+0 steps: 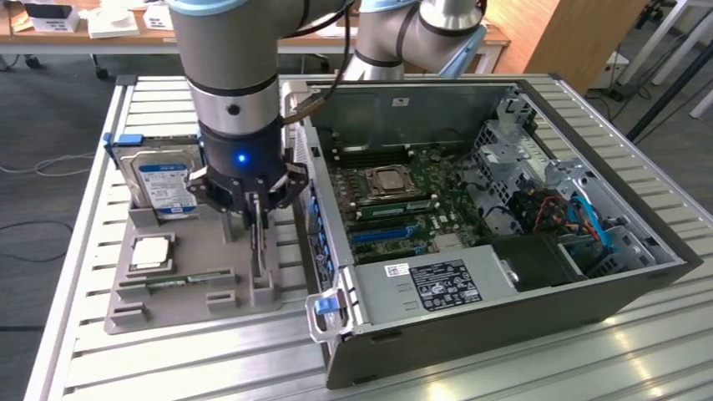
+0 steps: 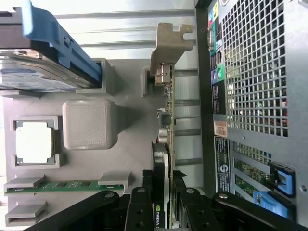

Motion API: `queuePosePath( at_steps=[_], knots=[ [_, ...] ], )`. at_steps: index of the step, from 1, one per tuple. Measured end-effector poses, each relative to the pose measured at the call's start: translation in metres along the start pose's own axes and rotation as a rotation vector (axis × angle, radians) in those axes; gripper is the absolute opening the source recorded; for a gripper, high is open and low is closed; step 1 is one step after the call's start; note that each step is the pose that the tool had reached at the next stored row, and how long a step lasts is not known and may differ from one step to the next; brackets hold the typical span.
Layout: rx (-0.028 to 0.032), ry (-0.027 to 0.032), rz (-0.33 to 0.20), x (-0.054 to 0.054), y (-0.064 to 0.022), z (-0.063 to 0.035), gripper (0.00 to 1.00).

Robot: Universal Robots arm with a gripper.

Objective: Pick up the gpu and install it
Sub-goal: 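Pick up the gpu and move the gpu toward the slot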

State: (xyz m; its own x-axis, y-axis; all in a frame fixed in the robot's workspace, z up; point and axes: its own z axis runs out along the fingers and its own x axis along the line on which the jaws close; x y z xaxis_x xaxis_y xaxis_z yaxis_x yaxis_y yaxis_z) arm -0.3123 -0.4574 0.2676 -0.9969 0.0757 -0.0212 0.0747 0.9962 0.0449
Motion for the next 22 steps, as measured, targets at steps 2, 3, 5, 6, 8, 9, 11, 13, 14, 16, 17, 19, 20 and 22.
queuePosePath(
  at_steps=[2,3,5,6,8,9,11,13,14,16,17,19,20,22],
  knots=[
    [0.0000,0.0001,0.000,0.000,0.0003,-0.0073,0.27],
    [0.0000,0.0000,0.000,0.000,0.0005,-0.0111,0.27],
    [-0.0001,0.0000,0.000,0.000,0.0009,-0.0192,0.27],
    [0.0001,0.0001,0.000,-0.001,0.0011,-0.0236,0.27],
    [0.0000,0.0001,0.000,-0.001,0.0015,-0.0327,0.27],
    [-0.0001,0.0001,0.000,-0.001,0.0017,-0.0372,0.27],
    [0.0000,0.0001,0.000,-0.001,0.0021,-0.0462,0.27],
    [0.0000,0.0001,0.000,-0.001,0.0025,-0.0552,0.27],
    [0.0000,0.0001,0.000,-0.001,0.0027,-0.0601,0.27],
    [0.0000,0.0001,0.000,-0.002,0.0031,-0.0691,0.27],
    [0.0000,0.0001,0.000,-0.002,0.0033,-0.0736,0.27],
    [0.0000,0.0001,0.000,-0.002,0.0037,-0.0826,0.27],
    [0.0000,0.0001,0.000,-0.002,0.0040,-0.0873,0.27],
    [0.0000,0.0001,0.000,-0.002,0.0044,-0.0963,0.27]
  ],
)
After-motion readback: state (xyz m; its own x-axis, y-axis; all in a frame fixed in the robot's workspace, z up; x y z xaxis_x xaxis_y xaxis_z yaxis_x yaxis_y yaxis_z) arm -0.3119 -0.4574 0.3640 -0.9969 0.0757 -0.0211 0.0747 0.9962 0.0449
